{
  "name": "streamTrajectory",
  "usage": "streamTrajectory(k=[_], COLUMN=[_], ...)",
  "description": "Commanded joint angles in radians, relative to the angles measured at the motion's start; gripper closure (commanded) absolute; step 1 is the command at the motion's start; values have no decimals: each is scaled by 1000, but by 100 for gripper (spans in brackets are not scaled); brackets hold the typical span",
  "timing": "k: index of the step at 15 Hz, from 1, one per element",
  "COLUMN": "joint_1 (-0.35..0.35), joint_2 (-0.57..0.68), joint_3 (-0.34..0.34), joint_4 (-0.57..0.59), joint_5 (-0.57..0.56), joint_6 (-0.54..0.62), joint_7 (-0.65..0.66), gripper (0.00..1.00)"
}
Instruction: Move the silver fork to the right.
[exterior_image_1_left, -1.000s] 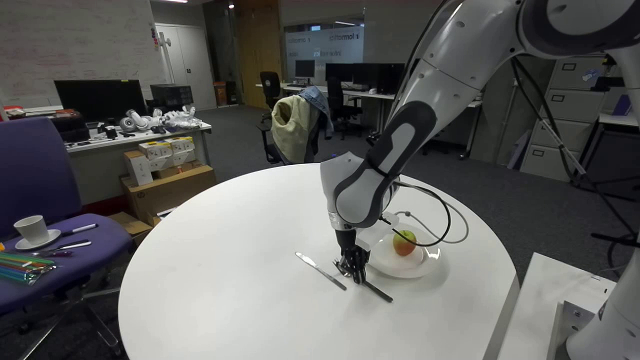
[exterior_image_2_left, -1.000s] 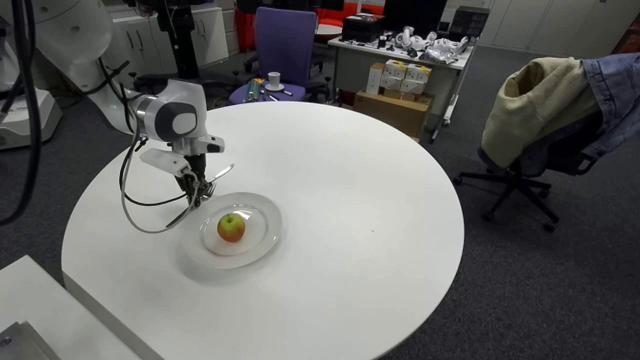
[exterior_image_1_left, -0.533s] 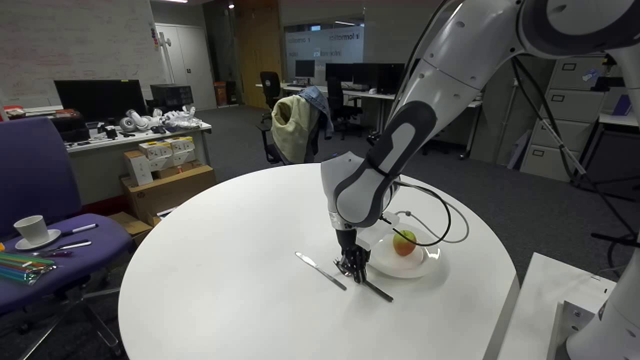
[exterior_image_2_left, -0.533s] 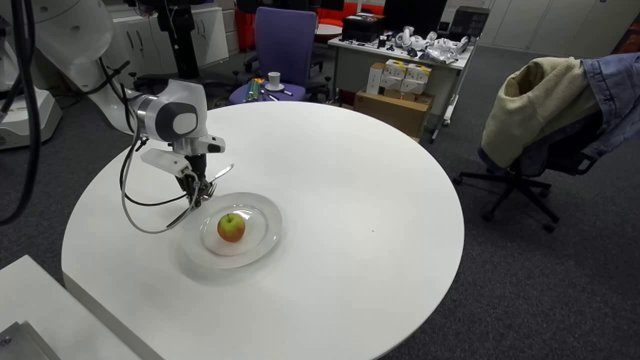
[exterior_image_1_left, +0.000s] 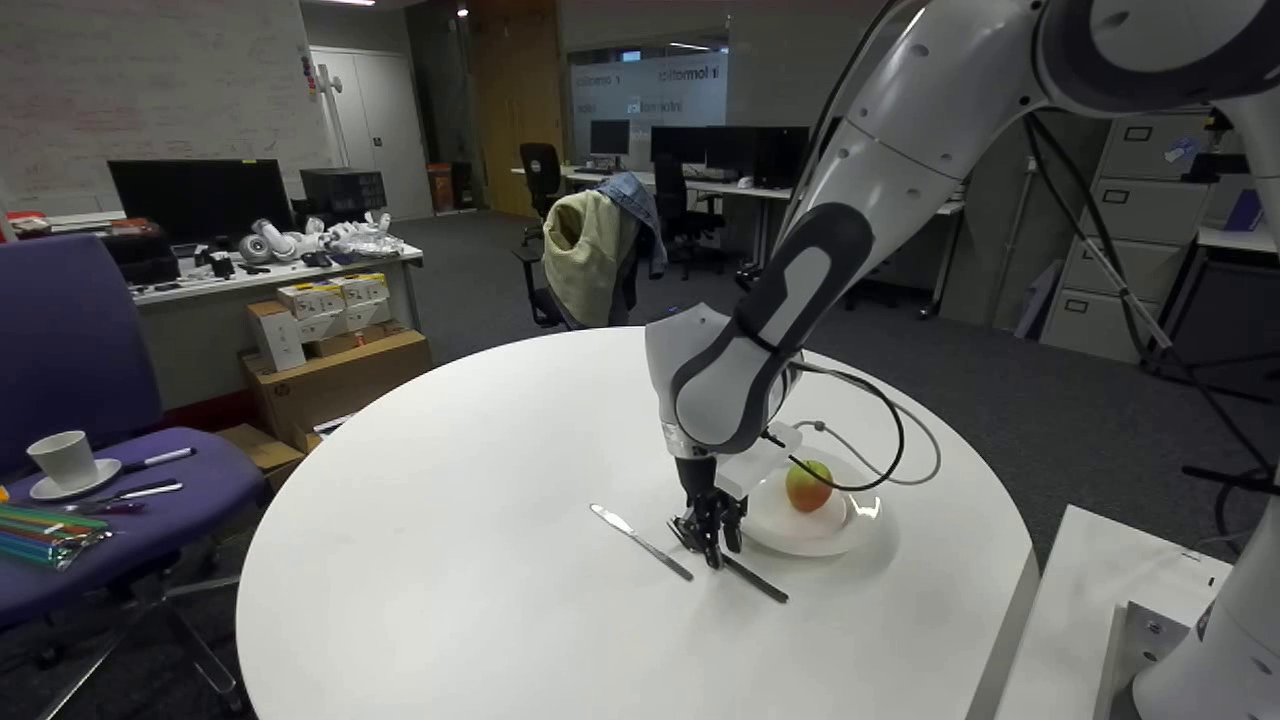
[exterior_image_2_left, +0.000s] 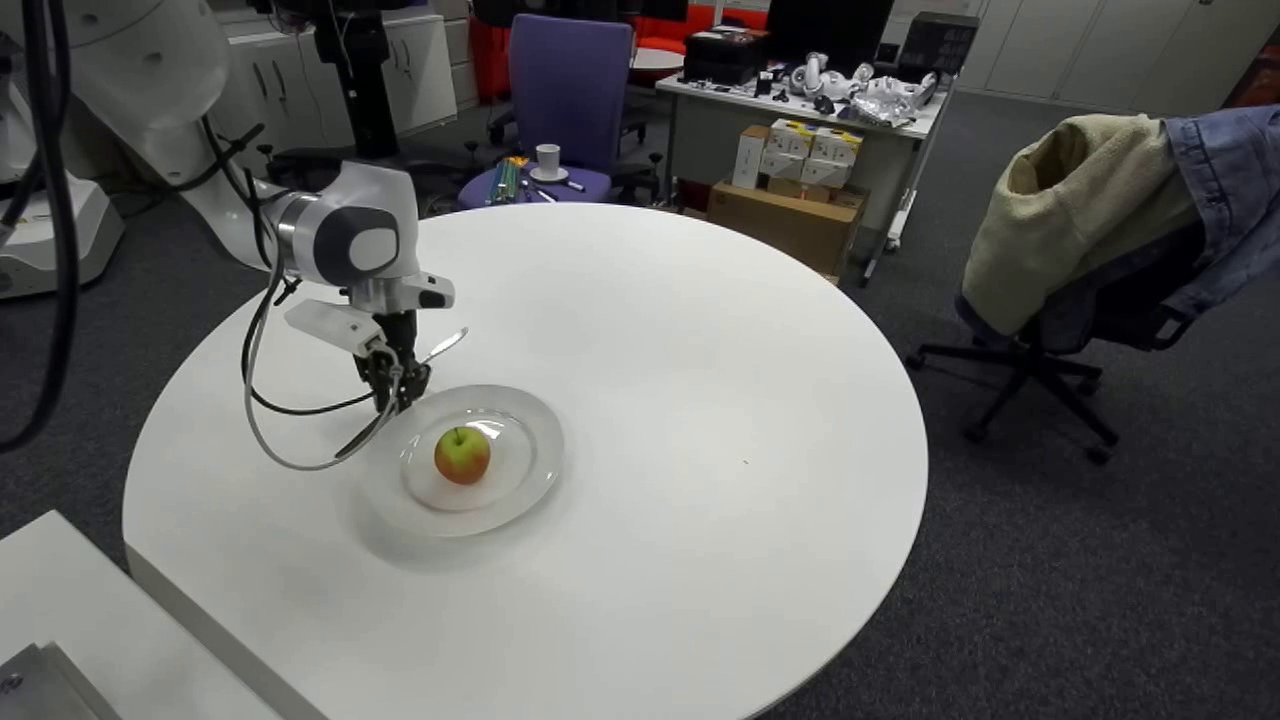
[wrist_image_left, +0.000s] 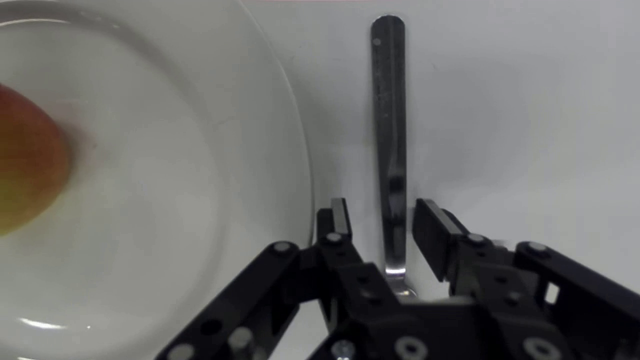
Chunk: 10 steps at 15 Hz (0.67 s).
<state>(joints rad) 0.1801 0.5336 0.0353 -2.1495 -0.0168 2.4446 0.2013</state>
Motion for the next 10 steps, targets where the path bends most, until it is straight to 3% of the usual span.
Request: streamTrajectory(k=[1,3,4,6,7,10], joint_1=[-8,-6,-3,0,1,2], joint_2=[-11,-17,-24,-31,-34,-38], joint_3=[-6,-6,-6,-6,-6,-7], joint_4=[-27,-28,-27,-27,-26,-26], joint_5=[-12,-14,-16,-18,-19,-23], joint_6=[20,23,23,24,23,21], joint_7=[-10,-10,-8,-7,-7,-7], gripper=[56,62,74,74,78,74])
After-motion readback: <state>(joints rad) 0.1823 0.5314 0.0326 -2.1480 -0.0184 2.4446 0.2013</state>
